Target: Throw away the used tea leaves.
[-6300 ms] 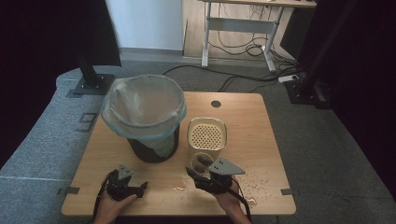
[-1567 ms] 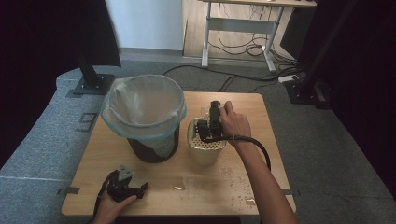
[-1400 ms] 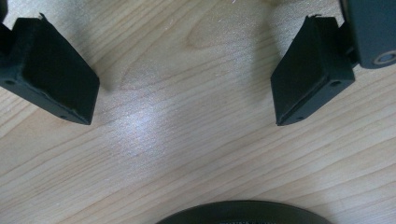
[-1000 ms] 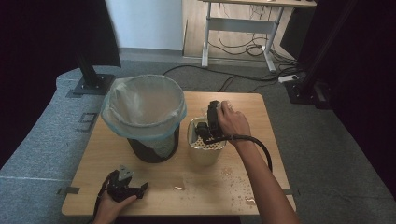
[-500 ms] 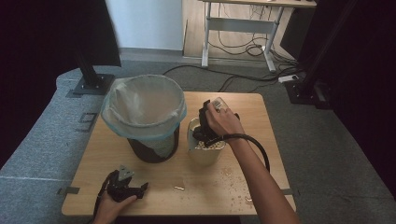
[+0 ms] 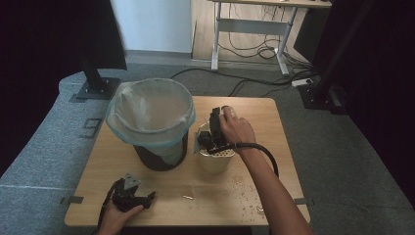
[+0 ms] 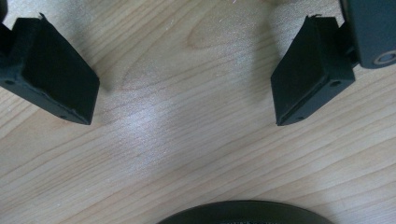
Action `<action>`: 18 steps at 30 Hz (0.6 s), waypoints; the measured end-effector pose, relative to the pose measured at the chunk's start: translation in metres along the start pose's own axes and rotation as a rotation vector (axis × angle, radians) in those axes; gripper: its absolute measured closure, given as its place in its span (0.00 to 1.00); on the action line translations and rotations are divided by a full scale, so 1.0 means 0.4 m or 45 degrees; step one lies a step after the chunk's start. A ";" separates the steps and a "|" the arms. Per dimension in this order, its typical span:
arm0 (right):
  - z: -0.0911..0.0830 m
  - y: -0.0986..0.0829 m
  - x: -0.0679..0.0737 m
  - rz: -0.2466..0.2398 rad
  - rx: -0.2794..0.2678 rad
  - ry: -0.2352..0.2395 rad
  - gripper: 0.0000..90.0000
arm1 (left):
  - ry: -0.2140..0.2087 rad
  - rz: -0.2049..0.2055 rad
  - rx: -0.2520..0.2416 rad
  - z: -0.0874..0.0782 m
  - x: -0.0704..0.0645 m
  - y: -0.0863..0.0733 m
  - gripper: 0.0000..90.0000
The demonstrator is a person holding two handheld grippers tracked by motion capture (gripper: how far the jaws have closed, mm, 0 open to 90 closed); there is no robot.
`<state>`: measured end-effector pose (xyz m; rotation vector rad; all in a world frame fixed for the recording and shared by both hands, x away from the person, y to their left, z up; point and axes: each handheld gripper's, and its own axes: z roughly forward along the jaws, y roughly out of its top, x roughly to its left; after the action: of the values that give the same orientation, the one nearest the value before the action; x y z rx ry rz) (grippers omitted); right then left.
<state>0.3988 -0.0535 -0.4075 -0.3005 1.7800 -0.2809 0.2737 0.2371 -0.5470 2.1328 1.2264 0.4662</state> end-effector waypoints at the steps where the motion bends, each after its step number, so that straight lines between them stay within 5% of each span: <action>1: 0.001 -0.007 -0.002 0.072 -0.016 0.027 0.46 | 0.000 -0.001 -0.001 0.000 0.000 0.000 0.08; 4: 0.006 -0.040 -0.005 0.502 -0.091 0.184 0.46 | 0.001 -0.001 0.000 0.000 0.000 0.000 0.08; 8: 0.017 -0.087 -0.001 0.959 -0.196 0.354 0.46 | 0.000 -0.001 -0.003 0.001 0.000 0.000 0.08; 13: 0.022 -0.135 0.006 1.394 -0.308 0.507 0.46 | 0.001 0.000 -0.004 0.001 0.000 0.000 0.08; 18: 0.028 -0.173 0.015 1.741 -0.413 0.619 0.46 | 0.002 -0.002 -0.005 0.001 0.000 0.000 0.08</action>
<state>0.4119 -0.1208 -0.3912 0.8372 2.0919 0.9804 0.2738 0.2370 -0.5473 2.1280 1.2267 0.4691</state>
